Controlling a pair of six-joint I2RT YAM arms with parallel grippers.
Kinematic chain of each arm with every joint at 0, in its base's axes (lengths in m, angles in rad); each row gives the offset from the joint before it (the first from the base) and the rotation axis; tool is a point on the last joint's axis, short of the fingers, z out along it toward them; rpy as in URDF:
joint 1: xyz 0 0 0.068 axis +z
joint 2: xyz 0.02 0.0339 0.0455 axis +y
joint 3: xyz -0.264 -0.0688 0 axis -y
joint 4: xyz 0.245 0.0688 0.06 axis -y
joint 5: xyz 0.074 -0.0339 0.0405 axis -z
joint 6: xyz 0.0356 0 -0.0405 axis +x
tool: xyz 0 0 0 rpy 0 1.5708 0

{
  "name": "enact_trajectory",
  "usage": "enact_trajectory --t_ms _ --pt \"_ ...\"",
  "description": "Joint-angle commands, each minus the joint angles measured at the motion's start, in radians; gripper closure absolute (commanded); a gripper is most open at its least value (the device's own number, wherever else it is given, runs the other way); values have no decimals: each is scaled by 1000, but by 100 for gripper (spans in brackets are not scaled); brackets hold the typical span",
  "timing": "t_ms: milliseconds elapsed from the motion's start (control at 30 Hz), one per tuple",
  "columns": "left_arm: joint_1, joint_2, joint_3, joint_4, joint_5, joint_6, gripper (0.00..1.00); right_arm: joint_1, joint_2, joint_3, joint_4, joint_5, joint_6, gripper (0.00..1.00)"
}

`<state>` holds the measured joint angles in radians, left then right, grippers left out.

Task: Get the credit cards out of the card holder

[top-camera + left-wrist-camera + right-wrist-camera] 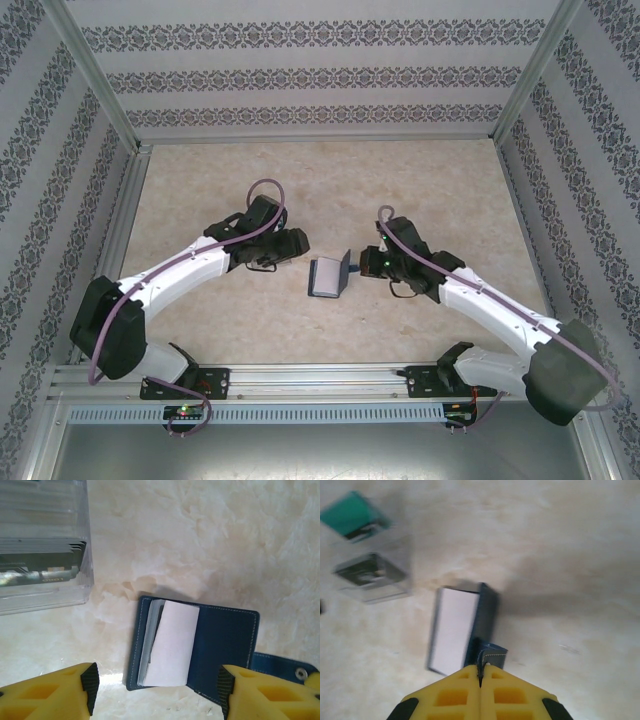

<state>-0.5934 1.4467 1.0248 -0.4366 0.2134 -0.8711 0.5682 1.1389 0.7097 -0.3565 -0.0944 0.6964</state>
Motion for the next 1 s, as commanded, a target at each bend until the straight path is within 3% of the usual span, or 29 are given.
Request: enact_trajectory --t_ms 0,33,67,133,167,367,567,633,700,767,967 --pt "8 22 -15 52 60 21 35 -46 4 -55 -101 56 -35 100" --pt "6 32 -14 61 71 26 35 -51 12 -63 -105 63 -39 100" --pt "4 42 -12 65 80 29 35 -51 23 -67 -103 68 -39 88" --pt "-1 61 -2 70 94 35 36 -51 45 -68 -82 54 -37 78" --pt "-4 72 3 68 98 39 36 -50 59 -67 -70 47 -31 67" --pt "-27 126 23 80 129 53 37 -45 137 -42 2 2 -5 57" --pt "-49 176 28 107 160 57 39 -44 221 -1 1 -2 -10 59" --pt "-57 197 31 116 172 59 42 -43 239 3 -7 13 -8 64" --pt "-63 219 30 136 196 57 46 -42 252 8 -16 31 -10 80" --pt "-69 241 31 153 216 55 48 -42 265 11 -27 46 -9 88" --pt "-80 307 53 173 255 62 49 -32 290 17 -31 51 -13 93"
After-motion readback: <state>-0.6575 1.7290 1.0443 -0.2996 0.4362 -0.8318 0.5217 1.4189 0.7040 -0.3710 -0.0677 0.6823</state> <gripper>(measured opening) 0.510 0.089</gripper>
